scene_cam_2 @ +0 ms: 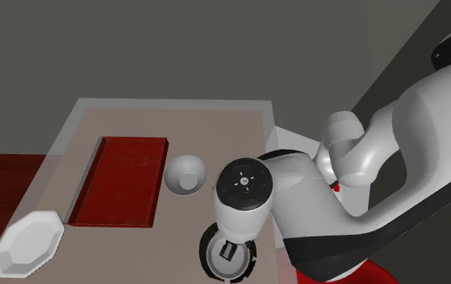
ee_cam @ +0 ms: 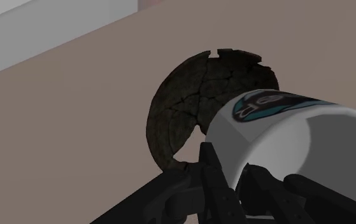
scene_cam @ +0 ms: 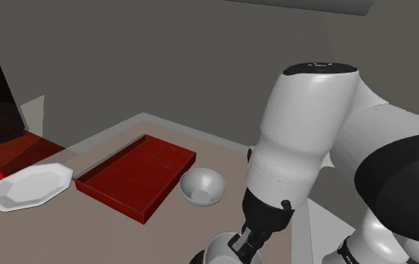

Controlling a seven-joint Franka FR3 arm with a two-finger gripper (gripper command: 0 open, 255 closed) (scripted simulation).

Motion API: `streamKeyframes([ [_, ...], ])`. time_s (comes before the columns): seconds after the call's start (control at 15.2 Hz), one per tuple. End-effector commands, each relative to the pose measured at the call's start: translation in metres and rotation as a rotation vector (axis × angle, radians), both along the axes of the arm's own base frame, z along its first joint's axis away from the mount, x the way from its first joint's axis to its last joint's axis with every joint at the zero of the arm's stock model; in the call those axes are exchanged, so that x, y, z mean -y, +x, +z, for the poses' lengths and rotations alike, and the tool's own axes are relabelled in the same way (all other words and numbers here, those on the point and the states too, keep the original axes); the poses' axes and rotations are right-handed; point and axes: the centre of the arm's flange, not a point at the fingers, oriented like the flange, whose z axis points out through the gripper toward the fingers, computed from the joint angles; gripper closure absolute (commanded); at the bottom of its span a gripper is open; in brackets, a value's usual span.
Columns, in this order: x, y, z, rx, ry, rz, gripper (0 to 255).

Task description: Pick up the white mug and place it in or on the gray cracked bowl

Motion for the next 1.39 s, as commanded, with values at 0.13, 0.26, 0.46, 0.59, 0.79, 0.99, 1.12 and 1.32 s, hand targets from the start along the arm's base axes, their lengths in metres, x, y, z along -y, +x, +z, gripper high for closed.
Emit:
streamKeyframes([
  [0.13, 0.001, -0.001, -0.020, 0.000, 0.000, 0.000, 255],
  [0.26, 0.001, -0.001, -0.031, 0.000, 0.000, 0.000, 255],
  [0.46, 0.001, -0.001, -0.047, 0.000, 0.000, 0.000, 255],
  [0.59, 0.001, -0.001, -0.057, 0.000, 0.000, 0.000, 255],
  [0.79, 0.001, -0.001, -0.064, 0.000, 0.000, 0.000, 255],
  [0.99, 0.001, -0.001, -0.064, 0.000, 0.000, 0.000, 255],
  [1.12, 0.001, -0.001, -0.064, 0.000, 0.000, 0.000, 255],
  [1.32, 0.001, -0.001, -0.064, 0.000, 0.000, 0.000, 0],
])
